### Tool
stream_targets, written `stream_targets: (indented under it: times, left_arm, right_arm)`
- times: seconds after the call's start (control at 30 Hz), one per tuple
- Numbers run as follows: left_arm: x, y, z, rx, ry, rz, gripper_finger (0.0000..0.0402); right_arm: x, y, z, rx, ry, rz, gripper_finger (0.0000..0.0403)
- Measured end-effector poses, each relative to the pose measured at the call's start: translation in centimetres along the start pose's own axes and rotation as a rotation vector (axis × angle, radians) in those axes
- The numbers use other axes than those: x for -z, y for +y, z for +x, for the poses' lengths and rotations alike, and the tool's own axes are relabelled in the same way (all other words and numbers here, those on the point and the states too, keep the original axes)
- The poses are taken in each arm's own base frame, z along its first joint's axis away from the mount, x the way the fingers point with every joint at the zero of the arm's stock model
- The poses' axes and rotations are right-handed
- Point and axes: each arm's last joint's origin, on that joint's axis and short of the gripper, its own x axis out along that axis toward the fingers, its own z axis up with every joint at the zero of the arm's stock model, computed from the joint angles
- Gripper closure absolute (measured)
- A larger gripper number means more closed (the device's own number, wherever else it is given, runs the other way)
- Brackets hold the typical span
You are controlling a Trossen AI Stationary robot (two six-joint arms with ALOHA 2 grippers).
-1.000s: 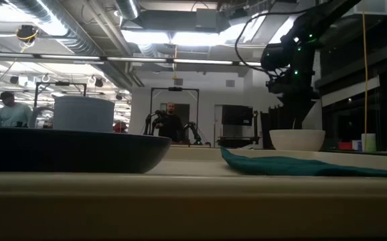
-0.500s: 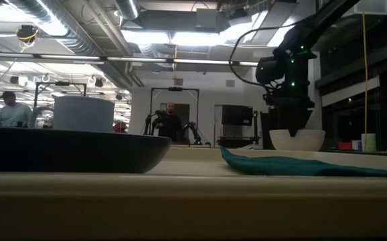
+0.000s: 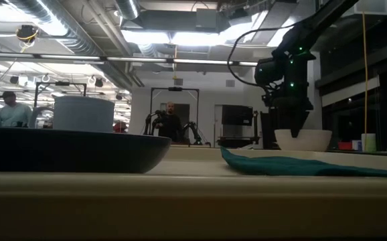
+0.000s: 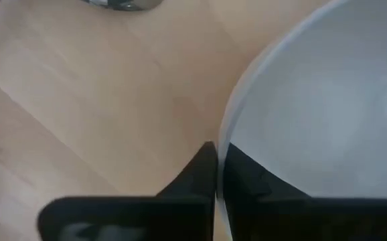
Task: Set up tray
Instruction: Put the white bowl on top of the green plate on the light brown serving tray
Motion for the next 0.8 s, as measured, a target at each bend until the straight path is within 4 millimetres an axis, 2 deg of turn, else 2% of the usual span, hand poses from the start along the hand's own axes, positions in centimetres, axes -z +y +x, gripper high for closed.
stream_targets:
  times: [0.17, 0.3, 0.4, 0.57, 0.7, 0.8]
  left_arm:
    - [0.2, 0.0, 0.0, -0.012, 0.019, 0.006, 0.0217]
    - [0.2, 0.0, 0.0, -0.013, 0.018, 0.005, 0.0217]
    - [0.1, 0.1, 0.0, -0.013, 0.014, 0.001, 0.0217]
    - [-0.3, 0.3, -0.4, 0.006, -0.019, -0.02, 0.0217]
    - [-1.0, 1.3, -1.9, 0.015, -0.046, -0.04, 0.0217]
    - [-1.2, 2.3, -3.4, 0.027, -0.047, -0.028, 0.0217]
  right_arm:
    - [0.0, 1.0, -0.6, 0.001, 0.029, -0.038, 0.0392]
    - [-0.4, 2.1, -2.8, 0.017, 0.062, -0.087, 0.0392]
    - [-1.0, 3.2, -5.6, 0.017, 0.026, -0.126, 0.0392]
    - [-1.5, 5.6, -11.6, -0.037, -0.111, -0.143, 0.0392]
    - [-1.3, 8.3, -15.6, -0.092, -0.2, -0.147, 0.0392]
    - [-0.7, 10.6, -17.5, -0.136, -0.254, -0.183, 0.0392]
